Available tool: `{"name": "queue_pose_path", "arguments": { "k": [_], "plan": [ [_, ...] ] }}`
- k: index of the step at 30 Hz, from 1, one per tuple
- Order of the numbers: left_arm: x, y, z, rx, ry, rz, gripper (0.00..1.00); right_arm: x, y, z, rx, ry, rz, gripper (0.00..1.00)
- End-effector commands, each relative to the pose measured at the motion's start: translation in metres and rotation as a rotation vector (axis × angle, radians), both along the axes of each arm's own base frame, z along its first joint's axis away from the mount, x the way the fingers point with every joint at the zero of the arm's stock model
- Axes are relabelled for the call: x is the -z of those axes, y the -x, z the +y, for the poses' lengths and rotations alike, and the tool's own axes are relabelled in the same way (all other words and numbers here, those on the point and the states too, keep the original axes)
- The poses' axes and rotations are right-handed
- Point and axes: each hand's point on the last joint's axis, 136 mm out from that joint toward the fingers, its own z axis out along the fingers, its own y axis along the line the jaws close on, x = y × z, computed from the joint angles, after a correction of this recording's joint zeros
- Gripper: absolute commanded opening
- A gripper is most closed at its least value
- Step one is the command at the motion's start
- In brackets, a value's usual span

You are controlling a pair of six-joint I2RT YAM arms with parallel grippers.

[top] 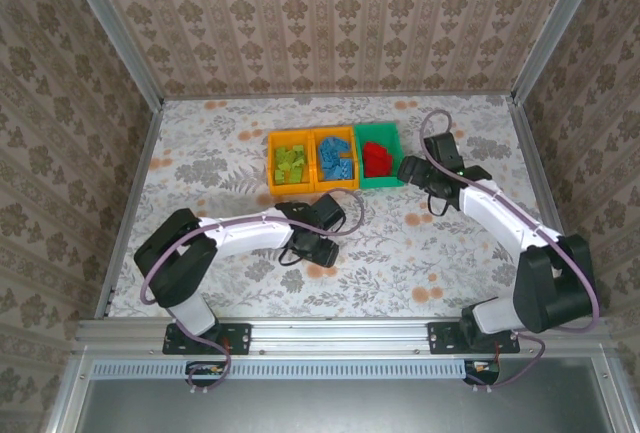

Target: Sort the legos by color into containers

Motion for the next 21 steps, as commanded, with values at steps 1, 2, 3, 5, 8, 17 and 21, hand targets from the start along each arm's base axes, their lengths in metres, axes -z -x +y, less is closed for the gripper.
{"name": "queue_pose_path", "arguments": {
  "k": [1, 2, 3, 5, 8, 17, 21],
  "plan": [
    [0.000, 0.002, 0.006, -0.004, -0.036, 0.007, 0.49, -0.007, 0.010, -0.018, 0.046, 0.021, -0.015, 0.91],
    [0.000, 0.002, 0.006, -0.003, -0.037, 0.008, 0.47, -0.006, 0.012, -0.022, 0.052, 0.023, -0.013, 0.91],
    [0.001, 0.002, 0.005, 0.001, -0.040, 0.011, 0.45, -0.006, 0.013, -0.024, 0.058, 0.022, -0.013, 0.91],
    [0.001, 0.002, 0.003, 0.006, -0.039, 0.016, 0.41, -0.005, 0.014, -0.028, 0.065, 0.021, -0.013, 0.92],
    [0.000, 0.001, 0.001, 0.016, -0.036, 0.016, 0.35, -0.004, 0.016, -0.032, 0.072, 0.020, -0.011, 0.92],
    [-0.081, -0.068, -0.049, 0.051, 0.204, -0.160, 0.33, 0.009, 0.024, -0.036, 0.086, 0.013, 0.007, 0.92],
    [-0.134, -0.121, -0.092, 0.081, 0.397, -0.217, 0.37, 0.020, 0.038, -0.037, 0.086, 0.012, 0.037, 0.92]
  ]
}}
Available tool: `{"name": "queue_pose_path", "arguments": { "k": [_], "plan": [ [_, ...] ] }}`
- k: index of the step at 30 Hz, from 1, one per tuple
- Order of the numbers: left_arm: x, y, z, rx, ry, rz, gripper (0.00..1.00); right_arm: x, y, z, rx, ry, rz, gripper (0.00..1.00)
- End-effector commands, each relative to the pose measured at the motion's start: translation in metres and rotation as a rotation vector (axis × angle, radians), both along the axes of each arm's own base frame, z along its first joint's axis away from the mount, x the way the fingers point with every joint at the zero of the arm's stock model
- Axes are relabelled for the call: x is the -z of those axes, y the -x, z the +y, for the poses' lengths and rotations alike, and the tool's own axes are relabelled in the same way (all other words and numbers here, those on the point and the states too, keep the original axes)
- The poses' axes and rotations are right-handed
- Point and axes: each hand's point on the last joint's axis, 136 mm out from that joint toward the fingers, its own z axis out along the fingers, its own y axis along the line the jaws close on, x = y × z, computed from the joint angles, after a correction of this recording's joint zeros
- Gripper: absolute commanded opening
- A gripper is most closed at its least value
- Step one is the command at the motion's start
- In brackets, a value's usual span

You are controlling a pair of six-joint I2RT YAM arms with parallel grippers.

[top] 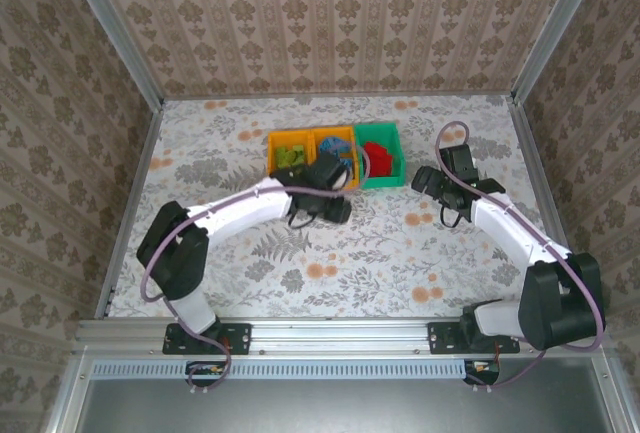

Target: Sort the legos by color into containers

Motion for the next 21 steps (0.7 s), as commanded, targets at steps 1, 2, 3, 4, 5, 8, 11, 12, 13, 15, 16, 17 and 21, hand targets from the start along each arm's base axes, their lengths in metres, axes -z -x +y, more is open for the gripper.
{"name": "queue_pose_path", "arguments": {
  "k": [1, 2, 3, 4, 5, 8, 11, 12, 13, 15, 16, 17, 21],
  "plan": [
    [-0.046, -0.039, -0.040, 0.089, 0.181, -0.070, 0.38, 0.004, 0.014, -0.005, 0.015, -0.001, 0.005, 0.92],
    [-0.051, -0.050, -0.051, 0.104, 0.220, -0.073, 0.39, 0.008, 0.020, -0.005, 0.011, -0.005, 0.010, 0.92],
    [-0.057, -0.060, -0.062, 0.117, 0.257, -0.077, 0.39, 0.011, 0.024, -0.005, 0.007, -0.009, 0.012, 0.92],
    [-0.059, -0.068, -0.069, 0.123, 0.279, -0.076, 0.39, 0.013, 0.029, -0.005, 0.006, -0.009, 0.013, 0.92],
    [-0.061, -0.075, -0.078, 0.136, 0.307, -0.064, 0.39, 0.014, 0.033, -0.005, 0.001, -0.010, 0.011, 0.92],
    [-0.064, -0.089, -0.099, 0.163, 0.376, -0.040, 0.39, 0.014, 0.045, -0.007, -0.007, -0.008, -0.004, 0.92],
    [-0.062, -0.102, -0.112, 0.168, 0.420, -0.036, 0.39, 0.010, 0.053, -0.010, -0.002, -0.003, -0.030, 0.93],
    [-0.061, -0.107, -0.115, 0.164, 0.433, -0.035, 0.39, 0.009, 0.055, -0.010, -0.001, -0.003, -0.038, 0.94],
    [-0.059, -0.113, -0.118, 0.156, 0.446, -0.031, 0.40, 0.008, 0.057, -0.010, -0.002, -0.004, -0.044, 0.94],
    [-0.056, -0.122, -0.122, 0.140, 0.474, -0.017, 0.40, 0.008, 0.060, -0.011, -0.001, -0.005, -0.048, 0.95],
    [-0.055, -0.126, -0.123, 0.133, 0.488, -0.015, 0.39, 0.008, 0.062, -0.011, -0.001, -0.007, -0.051, 0.95],
    [-0.054, -0.131, -0.124, 0.120, 0.504, -0.010, 0.40, 0.008, 0.063, -0.011, -0.002, -0.008, -0.052, 0.95],
    [-0.049, -0.147, -0.128, 0.079, 0.548, 0.000, 0.41, 0.011, 0.069, -0.010, -0.003, -0.022, -0.052, 0.95]
  ]
}}
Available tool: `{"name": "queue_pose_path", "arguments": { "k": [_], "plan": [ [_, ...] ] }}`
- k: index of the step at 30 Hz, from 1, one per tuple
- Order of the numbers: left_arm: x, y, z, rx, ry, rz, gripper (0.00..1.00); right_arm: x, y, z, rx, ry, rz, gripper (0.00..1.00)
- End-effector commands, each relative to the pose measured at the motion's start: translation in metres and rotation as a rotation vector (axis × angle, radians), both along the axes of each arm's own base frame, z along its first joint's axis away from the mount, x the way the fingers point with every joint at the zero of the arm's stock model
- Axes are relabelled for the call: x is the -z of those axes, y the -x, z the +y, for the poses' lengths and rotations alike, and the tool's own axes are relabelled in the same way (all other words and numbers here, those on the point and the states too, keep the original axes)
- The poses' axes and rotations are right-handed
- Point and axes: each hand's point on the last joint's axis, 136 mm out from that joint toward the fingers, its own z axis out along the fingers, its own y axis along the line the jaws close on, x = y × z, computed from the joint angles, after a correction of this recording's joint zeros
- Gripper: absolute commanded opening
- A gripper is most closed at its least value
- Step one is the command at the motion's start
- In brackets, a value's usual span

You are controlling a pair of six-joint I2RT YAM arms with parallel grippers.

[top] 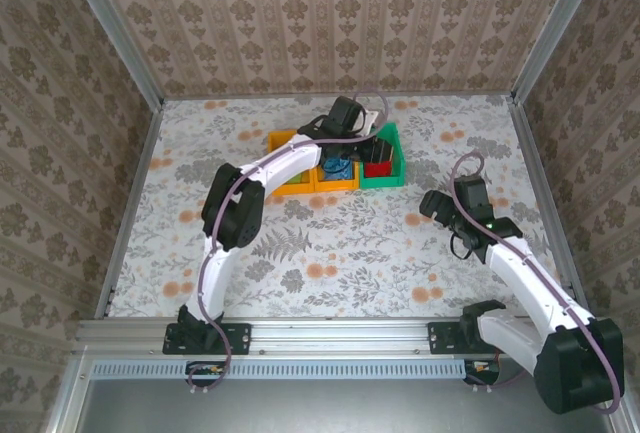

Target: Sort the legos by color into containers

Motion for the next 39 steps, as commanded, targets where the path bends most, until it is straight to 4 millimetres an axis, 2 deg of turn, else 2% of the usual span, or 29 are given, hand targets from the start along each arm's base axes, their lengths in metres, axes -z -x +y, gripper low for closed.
{"name": "queue_pose_path", "arguments": {
  "k": [1, 7, 9, 10, 11, 17, 19, 23, 25, 28, 31, 34, 39],
  "plan": [
    [-0.023, -0.018, -0.009, -0.023, 0.108, -0.013, 0.41, 0.007, 0.010, -0.001, -0.001, -0.010, 0.024, 0.95],
    [-0.018, -0.031, -0.008, -0.086, 0.104, -0.023, 0.56, 0.006, 0.011, 0.003, -0.010, -0.033, 0.007, 0.95],
    [-0.016, -0.037, -0.004, -0.127, 0.089, -0.024, 0.78, 0.005, 0.009, 0.004, -0.009, -0.039, 0.002, 0.95],
    [-0.015, -0.038, -0.003, -0.136, 0.087, -0.023, 0.95, 0.005, 0.009, 0.004, -0.011, -0.042, 0.000, 0.95],
    [-0.015, -0.038, -0.003, -0.142, 0.087, -0.020, 1.00, 0.005, 0.008, 0.005, -0.015, -0.044, -0.001, 0.95],
    [-0.030, -0.031, 0.010, -0.186, 0.088, -0.072, 1.00, 0.004, 0.006, 0.006, -0.046, -0.024, -0.007, 0.95],
    [-0.036, -0.026, 0.018, -0.193, 0.063, -0.122, 1.00, 0.001, 0.003, 0.004, -0.061, 0.008, -0.027, 0.96],
    [-0.060, -0.008, 0.042, -0.184, -0.002, -0.296, 1.00, -0.014, -0.006, -0.010, -0.080, 0.141, -0.105, 0.99],
    [-0.071, 0.001, 0.063, -0.200, -0.073, -0.407, 1.00, -0.024, -0.013, -0.016, -0.095, 0.219, -0.160, 1.00],
    [-0.082, 0.012, 0.110, -0.271, -0.240, -0.588, 1.00, -0.039, -0.026, -0.017, -0.172, 0.342, -0.270, 1.00],
    [-0.088, 0.017, 0.173, -0.399, -0.405, -0.699, 1.00, -0.046, -0.037, -0.024, -0.189, 0.467, -0.353, 1.00],
    [-0.088, 0.023, 0.237, -0.522, -0.464, -0.694, 1.00, -0.044, -0.049, -0.033, -0.151, 0.517, -0.411, 1.00],
    [-0.079, 0.040, 0.337, -0.738, -0.528, -0.701, 1.00, -0.025, -0.075, -0.039, -0.105, 0.499, -0.438, 1.00]
  ]
}}
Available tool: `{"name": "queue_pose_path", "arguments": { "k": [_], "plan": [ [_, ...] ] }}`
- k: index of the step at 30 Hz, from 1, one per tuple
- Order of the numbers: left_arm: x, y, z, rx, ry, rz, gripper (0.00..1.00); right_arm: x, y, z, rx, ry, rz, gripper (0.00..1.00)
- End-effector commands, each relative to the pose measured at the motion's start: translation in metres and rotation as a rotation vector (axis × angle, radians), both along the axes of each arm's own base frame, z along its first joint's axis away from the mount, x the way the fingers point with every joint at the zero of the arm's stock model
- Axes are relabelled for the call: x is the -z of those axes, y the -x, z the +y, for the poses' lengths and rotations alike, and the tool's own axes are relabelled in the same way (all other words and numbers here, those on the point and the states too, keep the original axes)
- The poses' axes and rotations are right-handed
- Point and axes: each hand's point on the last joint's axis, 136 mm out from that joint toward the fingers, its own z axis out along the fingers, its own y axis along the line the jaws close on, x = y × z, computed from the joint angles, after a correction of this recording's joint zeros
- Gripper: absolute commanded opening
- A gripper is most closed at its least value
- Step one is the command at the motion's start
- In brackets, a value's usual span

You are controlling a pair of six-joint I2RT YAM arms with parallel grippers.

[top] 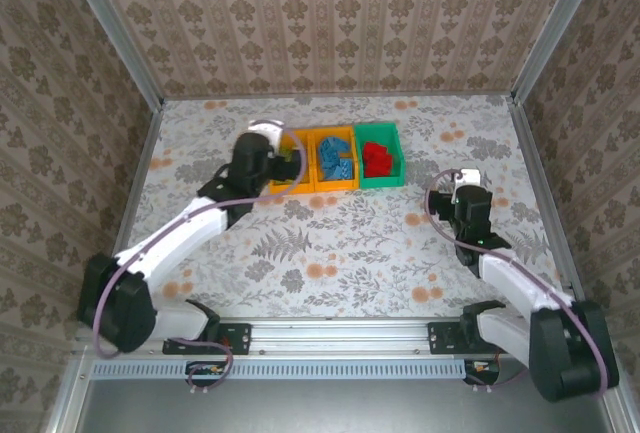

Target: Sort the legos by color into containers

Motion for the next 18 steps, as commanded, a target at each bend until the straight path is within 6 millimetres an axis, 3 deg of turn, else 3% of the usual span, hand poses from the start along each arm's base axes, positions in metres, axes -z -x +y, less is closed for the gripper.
{"name": "queue_pose_path", "arguments": {
  "k": [1, 5, 7, 9, 13, 14, 18],
  "plan": [
    [0.007, 0.011, 0.063, -0.175, -0.099, -0.068, 1.00, -0.020, -0.028, -0.011, 0.055, 0.030, -0.150, 1.00],
    [0.028, 0.029, 0.122, -0.304, -0.163, -0.060, 1.00, -0.020, -0.046, -0.014, 0.065, 0.029, -0.197, 0.99],
    [0.032, 0.038, 0.142, -0.357, -0.172, -0.050, 1.00, -0.001, -0.053, -0.018, 0.082, 0.019, -0.170, 1.00],
    [0.034, 0.044, 0.158, -0.397, -0.170, -0.067, 1.00, 0.001, -0.059, -0.013, 0.054, 0.018, -0.137, 1.00],
    [0.038, 0.042, 0.167, -0.387, -0.168, -0.167, 1.00, 0.005, -0.057, -0.015, 0.052, 0.021, -0.231, 1.00],
    [0.041, 0.040, 0.171, -0.398, -0.171, -0.178, 1.00, 0.012, -0.053, -0.014, 0.048, 0.015, -0.178, 1.00],
    [0.063, 0.029, 0.183, -0.436, -0.170, -0.097, 1.00, 0.012, -0.058, -0.013, 0.037, -0.007, -0.154, 1.00]
  ]
}}
